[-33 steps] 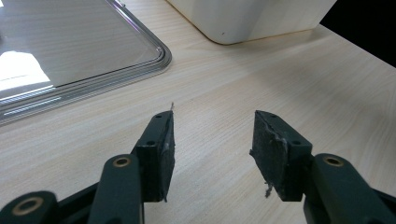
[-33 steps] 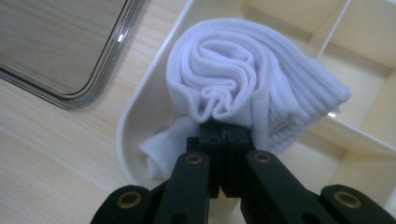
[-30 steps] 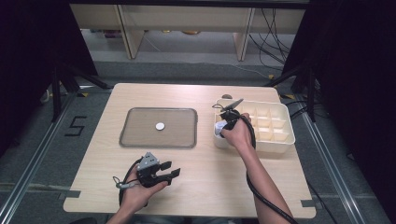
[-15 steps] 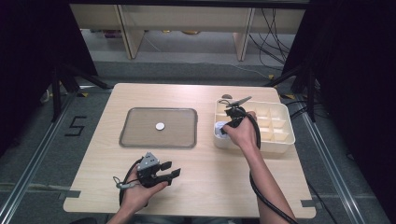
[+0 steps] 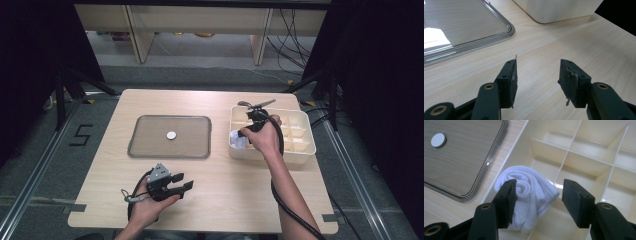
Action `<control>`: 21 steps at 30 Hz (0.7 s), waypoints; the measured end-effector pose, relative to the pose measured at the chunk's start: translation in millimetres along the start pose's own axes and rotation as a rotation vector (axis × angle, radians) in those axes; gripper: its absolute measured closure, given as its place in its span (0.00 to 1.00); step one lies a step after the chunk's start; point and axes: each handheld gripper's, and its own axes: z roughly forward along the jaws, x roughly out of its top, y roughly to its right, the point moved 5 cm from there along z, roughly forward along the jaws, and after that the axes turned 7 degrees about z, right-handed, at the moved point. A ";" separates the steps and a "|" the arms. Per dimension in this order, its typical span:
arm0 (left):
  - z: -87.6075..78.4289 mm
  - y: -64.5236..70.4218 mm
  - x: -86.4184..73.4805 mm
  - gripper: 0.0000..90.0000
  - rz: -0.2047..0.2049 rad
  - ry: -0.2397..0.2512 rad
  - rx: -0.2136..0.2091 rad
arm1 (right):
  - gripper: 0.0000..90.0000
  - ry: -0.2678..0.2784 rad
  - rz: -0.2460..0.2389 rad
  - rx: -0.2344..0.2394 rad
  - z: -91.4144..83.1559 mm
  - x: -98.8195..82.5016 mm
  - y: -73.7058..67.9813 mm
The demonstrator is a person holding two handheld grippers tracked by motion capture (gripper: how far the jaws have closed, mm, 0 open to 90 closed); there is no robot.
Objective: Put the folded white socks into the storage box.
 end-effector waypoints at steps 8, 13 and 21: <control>-0.2 -0.3 -0.4 0.54 -0.009 -0.003 0.004 | 0.71 -0.046 -0.032 0.004 9.2 -4.9 -5.3; -0.1 -0.5 -0.4 0.54 -0.009 -0.004 0.004 | 0.79 -0.032 -0.062 -0.036 7.9 -7.8 -10.6; 0.1 -0.7 -0.2 0.54 0.003 -0.005 0.004 | 0.83 -0.033 -0.065 -0.084 9.7 -10.6 -16.0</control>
